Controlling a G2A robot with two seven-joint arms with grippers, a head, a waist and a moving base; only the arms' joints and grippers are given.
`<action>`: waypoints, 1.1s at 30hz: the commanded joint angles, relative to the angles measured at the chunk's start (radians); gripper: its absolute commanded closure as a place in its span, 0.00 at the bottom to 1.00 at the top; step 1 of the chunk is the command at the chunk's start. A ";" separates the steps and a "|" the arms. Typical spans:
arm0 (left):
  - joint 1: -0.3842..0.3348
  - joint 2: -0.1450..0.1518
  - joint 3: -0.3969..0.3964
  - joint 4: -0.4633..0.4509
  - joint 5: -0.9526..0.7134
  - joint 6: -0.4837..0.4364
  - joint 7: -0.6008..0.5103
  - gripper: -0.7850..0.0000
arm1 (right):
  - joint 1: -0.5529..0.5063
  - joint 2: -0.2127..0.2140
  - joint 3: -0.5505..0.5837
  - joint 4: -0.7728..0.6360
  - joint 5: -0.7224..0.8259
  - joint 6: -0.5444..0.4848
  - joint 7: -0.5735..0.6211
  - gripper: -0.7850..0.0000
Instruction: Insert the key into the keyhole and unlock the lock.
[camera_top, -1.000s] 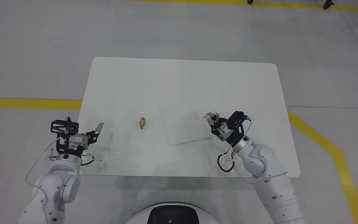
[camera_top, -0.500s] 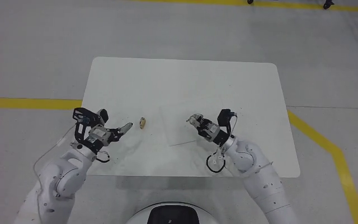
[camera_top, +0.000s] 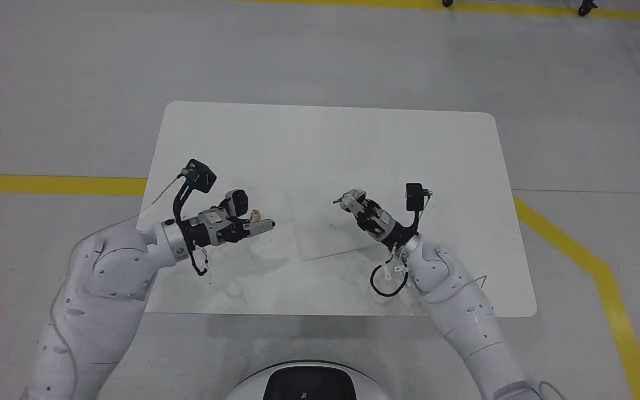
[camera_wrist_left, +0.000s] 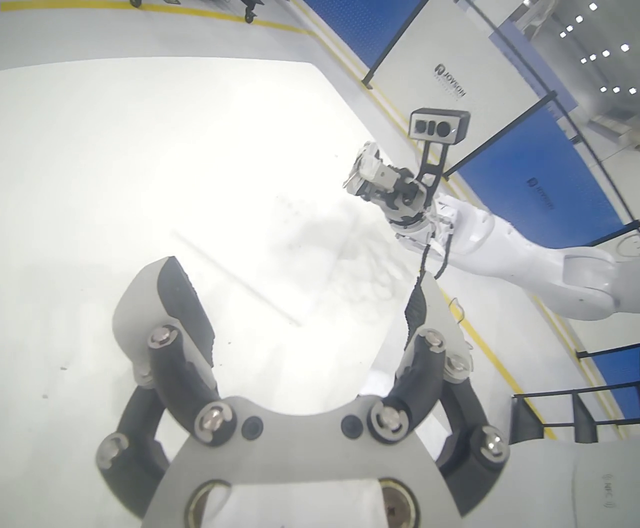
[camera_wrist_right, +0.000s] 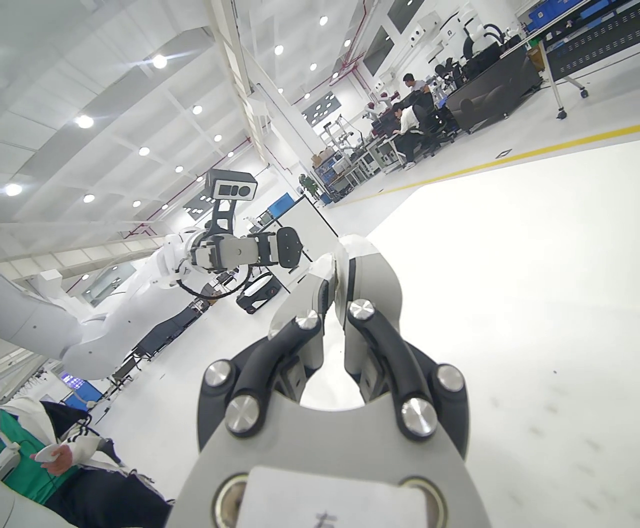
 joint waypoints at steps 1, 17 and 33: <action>0.000 0.000 0.000 0.001 0.004 -0.001 0.000 0.00 | 0.000 0.000 0.000 -0.001 0.000 -0.001 0.001 1.00; -0.117 -0.012 0.161 0.156 -0.332 -0.097 -0.054 0.00 | 0.041 0.005 -0.120 0.015 0.518 -0.012 0.320 1.00; -0.256 -0.046 0.334 0.280 -0.314 -0.069 0.028 0.62 | 0.080 0.016 -0.150 0.037 0.909 -0.012 0.777 1.00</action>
